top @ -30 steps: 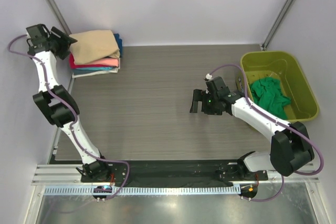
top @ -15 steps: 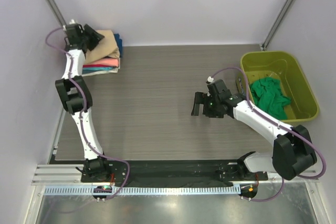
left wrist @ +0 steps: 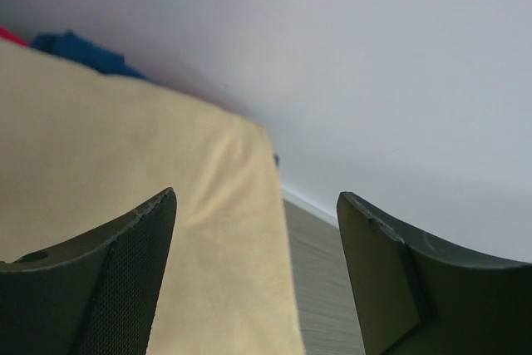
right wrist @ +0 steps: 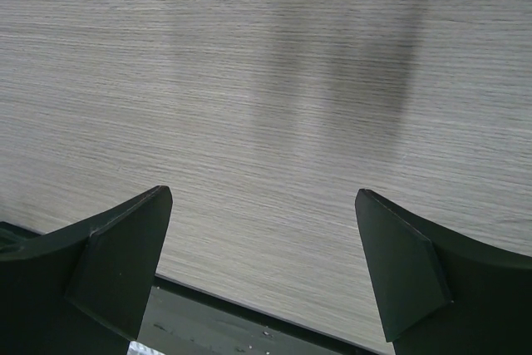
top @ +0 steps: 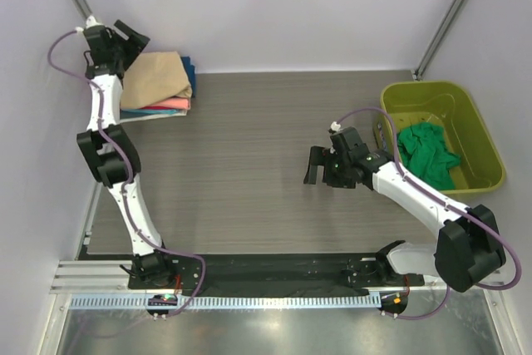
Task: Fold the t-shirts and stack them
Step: Reset both grippers
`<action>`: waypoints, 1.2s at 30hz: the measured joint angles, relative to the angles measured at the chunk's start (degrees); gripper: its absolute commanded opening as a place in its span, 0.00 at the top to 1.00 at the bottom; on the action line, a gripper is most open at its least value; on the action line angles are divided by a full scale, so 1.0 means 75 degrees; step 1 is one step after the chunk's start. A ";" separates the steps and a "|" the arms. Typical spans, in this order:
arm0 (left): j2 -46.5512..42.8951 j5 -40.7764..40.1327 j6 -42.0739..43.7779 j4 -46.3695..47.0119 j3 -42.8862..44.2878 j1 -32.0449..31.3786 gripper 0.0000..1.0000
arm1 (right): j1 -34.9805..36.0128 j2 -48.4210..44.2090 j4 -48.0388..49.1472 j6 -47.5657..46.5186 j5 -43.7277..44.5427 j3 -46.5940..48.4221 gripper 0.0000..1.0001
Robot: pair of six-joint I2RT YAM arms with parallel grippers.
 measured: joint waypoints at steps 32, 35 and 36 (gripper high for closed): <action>-1.3105 0.0312 0.1090 -0.2818 -1.1465 -0.1017 0.15 | 0.1052 -0.0898 0.1976 0.0766 0.0207 -0.1326 0.01; -1.3557 0.0143 0.1172 -0.2815 -1.1471 -0.1256 0.15 | 0.1317 -0.0527 0.2291 0.0935 0.0332 -0.1440 0.01; -1.3583 0.0157 0.1174 -0.2771 -1.1471 -0.1285 0.12 | 0.1413 -0.0399 0.2398 0.1005 0.0434 -0.1478 0.01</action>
